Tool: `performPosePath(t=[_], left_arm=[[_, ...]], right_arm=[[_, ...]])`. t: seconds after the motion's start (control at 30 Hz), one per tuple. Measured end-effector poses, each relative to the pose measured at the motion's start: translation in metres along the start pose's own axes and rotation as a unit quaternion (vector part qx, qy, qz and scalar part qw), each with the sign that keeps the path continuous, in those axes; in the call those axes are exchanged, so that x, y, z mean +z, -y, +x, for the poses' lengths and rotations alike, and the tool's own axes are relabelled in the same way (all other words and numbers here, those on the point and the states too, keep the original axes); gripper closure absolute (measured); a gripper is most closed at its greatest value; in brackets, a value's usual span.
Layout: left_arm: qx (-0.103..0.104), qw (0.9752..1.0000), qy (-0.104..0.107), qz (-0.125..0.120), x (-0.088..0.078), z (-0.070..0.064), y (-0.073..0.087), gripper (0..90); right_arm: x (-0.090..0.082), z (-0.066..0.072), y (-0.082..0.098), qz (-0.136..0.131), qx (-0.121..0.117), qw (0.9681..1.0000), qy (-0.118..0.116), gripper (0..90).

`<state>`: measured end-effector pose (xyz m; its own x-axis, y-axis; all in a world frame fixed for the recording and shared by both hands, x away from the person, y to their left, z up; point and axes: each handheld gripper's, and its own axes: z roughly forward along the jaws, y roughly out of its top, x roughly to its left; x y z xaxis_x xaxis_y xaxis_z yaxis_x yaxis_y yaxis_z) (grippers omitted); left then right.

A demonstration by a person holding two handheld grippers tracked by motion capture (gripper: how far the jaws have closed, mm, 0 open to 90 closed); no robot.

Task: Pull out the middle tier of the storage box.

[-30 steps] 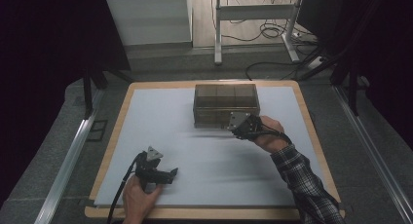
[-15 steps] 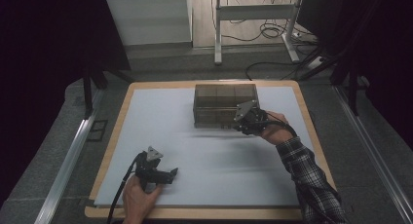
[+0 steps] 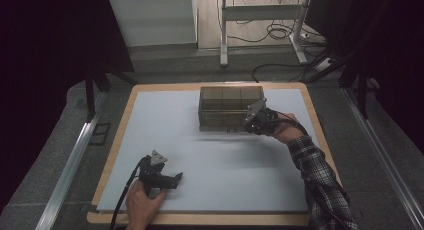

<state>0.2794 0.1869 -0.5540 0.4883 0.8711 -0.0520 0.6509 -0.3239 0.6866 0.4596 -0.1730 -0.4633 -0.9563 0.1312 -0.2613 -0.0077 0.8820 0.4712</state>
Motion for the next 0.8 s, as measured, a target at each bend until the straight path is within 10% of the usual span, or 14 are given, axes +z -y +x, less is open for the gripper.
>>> performPosePath(t=[0.4, 0.8], left_arm=[[0.0, 1.0, 0.0, 0.0, 0.0, 0.0, 0.0, 0.0], [0.0, 1.0, 0.0, 0.001, 0.0, 0.0, 0.0, 0.0]], right_arm=[[0.003, -0.019, 0.001, 0.004, -0.018, 0.9965, -0.081, 85.1], [-0.005, -0.005, 0.0, 0.002, -0.037, 0.994, -0.103, 86.1]])
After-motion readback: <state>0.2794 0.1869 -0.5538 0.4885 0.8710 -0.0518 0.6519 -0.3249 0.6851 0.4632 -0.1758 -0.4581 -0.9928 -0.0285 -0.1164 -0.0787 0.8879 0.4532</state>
